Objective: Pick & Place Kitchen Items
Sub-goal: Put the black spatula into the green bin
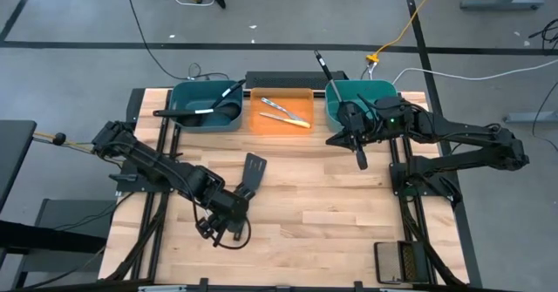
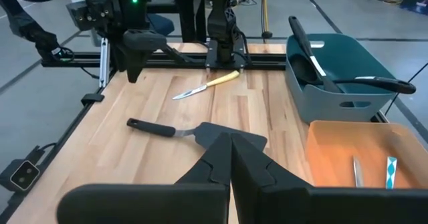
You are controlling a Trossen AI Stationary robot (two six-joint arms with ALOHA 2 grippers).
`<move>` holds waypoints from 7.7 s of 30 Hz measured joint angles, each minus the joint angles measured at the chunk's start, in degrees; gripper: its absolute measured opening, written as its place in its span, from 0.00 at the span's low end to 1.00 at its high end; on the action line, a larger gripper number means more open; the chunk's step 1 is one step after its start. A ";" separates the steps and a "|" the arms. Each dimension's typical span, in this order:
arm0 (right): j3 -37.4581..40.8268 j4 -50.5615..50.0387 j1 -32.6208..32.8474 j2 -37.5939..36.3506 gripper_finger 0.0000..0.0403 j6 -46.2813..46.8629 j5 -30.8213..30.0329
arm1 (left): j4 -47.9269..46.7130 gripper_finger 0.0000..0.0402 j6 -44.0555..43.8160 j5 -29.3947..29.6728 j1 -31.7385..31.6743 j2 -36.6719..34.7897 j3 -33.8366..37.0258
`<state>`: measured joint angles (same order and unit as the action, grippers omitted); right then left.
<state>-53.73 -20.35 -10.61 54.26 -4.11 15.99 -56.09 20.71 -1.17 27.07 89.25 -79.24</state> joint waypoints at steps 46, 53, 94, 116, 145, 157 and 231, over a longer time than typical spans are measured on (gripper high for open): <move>-0.01 -0.05 0.00 -0.04 0.01 -1.13 0.09 | 0.72 0.80 8.96 5.99 1.99 6.51 0.07; -0.01 -0.07 0.00 -0.04 0.01 -1.13 0.11 | 4.72 0.79 11.56 3.06 2.01 6.47 3.90; -0.01 -0.33 0.00 -0.04 0.01 -1.15 0.05 | 15.66 0.79 25.64 -3.86 -4.35 6.47 14.78; -0.09 -1.77 0.00 0.63 0.01 -2.20 -0.03 | 15.65 0.79 27.54 -3.31 -4.31 13.13 15.04; -0.04 -1.65 0.00 0.79 0.01 -2.42 0.06 | 17.40 0.79 25.00 -4.20 -4.31 16.02 14.91; 0.01 -1.67 0.00 0.77 0.01 -2.42 0.11 | 18.73 0.79 23.66 -4.12 -4.42 15.96 15.92; 0.01 -1.64 0.00 0.76 0.01 -2.60 0.01 | 19.84 0.29 25.99 -2.99 -4.42 15.85 16.65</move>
<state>-53.71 -21.99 -10.61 55.02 -6.70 16.00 -36.25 46.71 -4.16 22.65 105.10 -62.59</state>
